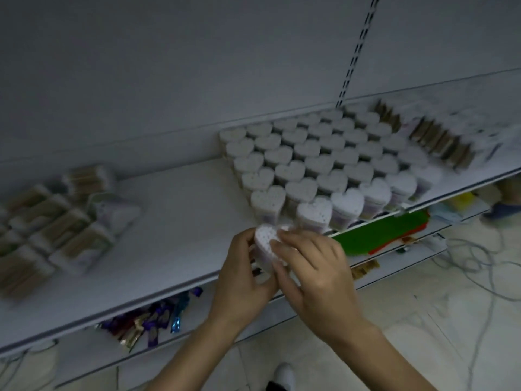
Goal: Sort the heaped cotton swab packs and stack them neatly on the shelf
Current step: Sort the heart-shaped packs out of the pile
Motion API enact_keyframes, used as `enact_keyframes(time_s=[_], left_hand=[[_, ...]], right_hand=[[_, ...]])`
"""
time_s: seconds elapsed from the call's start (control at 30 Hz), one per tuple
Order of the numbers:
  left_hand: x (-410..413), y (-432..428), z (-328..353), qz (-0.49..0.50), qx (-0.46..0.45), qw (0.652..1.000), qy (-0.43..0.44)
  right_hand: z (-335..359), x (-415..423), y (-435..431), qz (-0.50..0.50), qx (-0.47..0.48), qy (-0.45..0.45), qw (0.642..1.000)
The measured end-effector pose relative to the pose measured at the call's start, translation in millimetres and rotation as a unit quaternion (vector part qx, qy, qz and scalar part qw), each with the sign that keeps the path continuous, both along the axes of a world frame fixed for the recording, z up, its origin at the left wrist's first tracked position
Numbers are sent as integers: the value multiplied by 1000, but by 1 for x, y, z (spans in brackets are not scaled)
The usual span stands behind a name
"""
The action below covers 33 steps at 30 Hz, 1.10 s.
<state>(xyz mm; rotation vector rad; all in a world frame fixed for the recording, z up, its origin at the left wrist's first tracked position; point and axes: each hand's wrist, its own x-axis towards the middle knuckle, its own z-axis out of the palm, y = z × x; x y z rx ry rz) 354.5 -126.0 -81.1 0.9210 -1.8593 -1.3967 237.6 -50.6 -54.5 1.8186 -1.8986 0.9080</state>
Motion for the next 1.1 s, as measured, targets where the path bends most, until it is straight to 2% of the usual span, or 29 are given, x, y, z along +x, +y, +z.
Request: enact_keyframes(time_s=[0.17,0.27,0.5,0.67,1.1], left_hand=[[-15,6,-12,94,-58,993,-30],[-24,2,-14,119,-52,991,-45],[-21,-10,-22,51,-18,995,-81],[-19,-21,-17,84,28,994,-64],[-22,-17,-17,100,16,993,-64]], right_hand=[[-22,-22,-11,50,-2,5,999],[-23,-29,-15,45,-2,2,999],[-21,-36,-15,-12,6,21,1000],[-23,-35,-17,-20,17,18,1000],[-18,-36,4,13,70,-23,997]])
